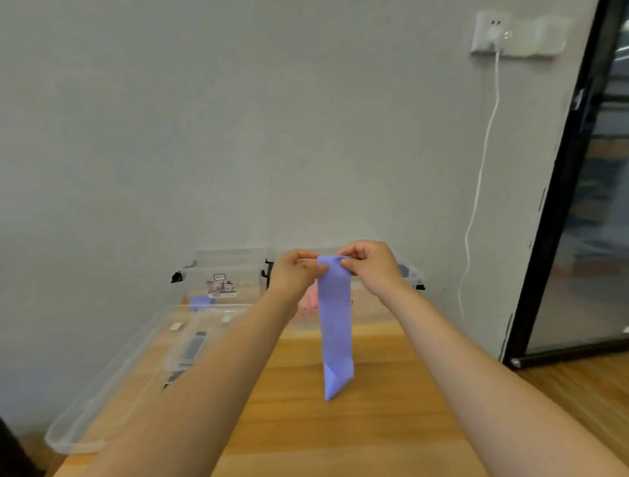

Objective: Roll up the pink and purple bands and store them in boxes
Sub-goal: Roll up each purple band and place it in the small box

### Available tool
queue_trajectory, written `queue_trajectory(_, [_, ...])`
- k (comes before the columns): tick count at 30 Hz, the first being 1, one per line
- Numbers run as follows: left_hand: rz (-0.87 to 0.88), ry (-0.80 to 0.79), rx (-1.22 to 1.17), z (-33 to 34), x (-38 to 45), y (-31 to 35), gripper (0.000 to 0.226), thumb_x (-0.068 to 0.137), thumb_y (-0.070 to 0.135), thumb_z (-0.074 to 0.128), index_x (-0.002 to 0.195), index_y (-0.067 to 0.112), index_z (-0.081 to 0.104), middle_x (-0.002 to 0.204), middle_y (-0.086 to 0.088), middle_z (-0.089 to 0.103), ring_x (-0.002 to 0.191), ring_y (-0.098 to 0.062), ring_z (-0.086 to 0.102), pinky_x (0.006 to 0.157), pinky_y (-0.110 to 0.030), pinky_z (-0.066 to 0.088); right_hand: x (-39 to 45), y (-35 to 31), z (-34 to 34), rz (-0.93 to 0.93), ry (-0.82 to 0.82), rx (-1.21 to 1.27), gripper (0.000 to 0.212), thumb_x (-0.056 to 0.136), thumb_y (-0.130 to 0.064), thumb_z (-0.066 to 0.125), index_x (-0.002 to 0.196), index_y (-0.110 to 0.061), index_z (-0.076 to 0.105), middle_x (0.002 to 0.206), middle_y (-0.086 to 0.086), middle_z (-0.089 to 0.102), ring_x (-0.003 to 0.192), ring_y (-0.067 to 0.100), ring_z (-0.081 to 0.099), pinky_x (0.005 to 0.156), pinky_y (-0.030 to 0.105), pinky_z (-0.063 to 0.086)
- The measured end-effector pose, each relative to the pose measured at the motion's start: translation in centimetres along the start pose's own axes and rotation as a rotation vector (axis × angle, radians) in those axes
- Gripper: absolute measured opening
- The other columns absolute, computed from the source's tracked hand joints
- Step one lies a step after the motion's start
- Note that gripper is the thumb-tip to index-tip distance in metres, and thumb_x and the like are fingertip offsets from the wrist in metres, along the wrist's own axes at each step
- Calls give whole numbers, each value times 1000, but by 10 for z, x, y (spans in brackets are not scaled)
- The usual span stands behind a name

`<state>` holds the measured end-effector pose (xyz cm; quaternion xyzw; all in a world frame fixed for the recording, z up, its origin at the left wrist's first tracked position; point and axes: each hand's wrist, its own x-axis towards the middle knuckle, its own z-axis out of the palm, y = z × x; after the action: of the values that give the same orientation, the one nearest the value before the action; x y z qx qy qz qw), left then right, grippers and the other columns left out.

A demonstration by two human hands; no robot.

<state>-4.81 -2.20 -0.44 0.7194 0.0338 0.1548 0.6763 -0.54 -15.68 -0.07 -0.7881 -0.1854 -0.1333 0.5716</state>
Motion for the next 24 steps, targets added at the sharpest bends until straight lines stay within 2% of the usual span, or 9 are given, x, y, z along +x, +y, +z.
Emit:
queue_trajectory(5, [132,20,74,16,17,12,23,81,-8,59,98,8,60,73,0,59,63,-6,53,51,-8,41,21,-7,-18,-105,72,-112,15,76,9,64,83,-2,70,81,8,66,74,13,58,69,18,44])
queue_trajectory(10, [219,-128,171,12,-27,-23,28,79,-14,56,80,12,65,70,6,62,54,10,54,56,-7,42,-47,16,-20,-100,-30,-164,19,78,4,63,77,-14,68,69,-14,61,60,-10,54,60,9,38])
queue_trajectory(12, [177,-286,267,2,-61,-57,29,77,-10,58,74,18,64,67,15,61,57,12,53,59,-8,40,-91,41,-21,-46,-164,-189,27,76,5,65,72,-21,67,65,-21,60,60,-11,54,61,10,38])
queue_trajectory(14, [90,-537,383,-8,-89,-92,22,69,3,56,73,23,65,63,21,62,61,11,52,62,-9,39,-129,66,-23,52,-400,-219,37,74,5,66,65,-31,63,59,-23,62,61,-10,54,63,10,40])
queue_trajectory(16, [6,-667,479,-14,-101,-122,26,66,9,49,79,21,68,65,26,63,65,12,54,66,-9,40,-151,86,-23,165,-628,-245,34,73,0,67,66,-33,64,60,-22,63,61,-9,53,64,11,41])
queue_trajectory(17, [-11,-638,478,-15,-102,-133,27,70,5,49,79,20,68,66,27,64,68,12,56,69,-9,42,-156,92,-23,199,-667,-251,28,75,-2,68,67,-29,67,61,-20,63,62,-9,54,65,12,42])
queue_trajectory(19, [-30,-405,417,-12,-94,-147,35,79,-7,50,76,24,65,71,21,65,72,7,59,69,-10,42,-152,102,-21,239,-553,-217,21,78,-7,69,67,-25,67,63,-17,64,62,-10,53,65,13,41])
queue_trajectory(22, [-142,-38,353,1,-78,-153,22,85,4,57,79,24,62,78,10,63,70,-6,55,58,-11,40,-131,121,-13,302,-211,-240,20,81,-12,67,67,-26,64,70,-11,64,67,-1,56,63,14,39])
queue_trajectory(24, [-242,19,392,9,-67,-156,7,86,15,59,87,21,59,85,3,61,74,-13,54,62,-21,40,-117,133,-4,421,-103,-303,8,82,-18,67,89,-15,69,92,2,69,86,13,60,68,19,39])
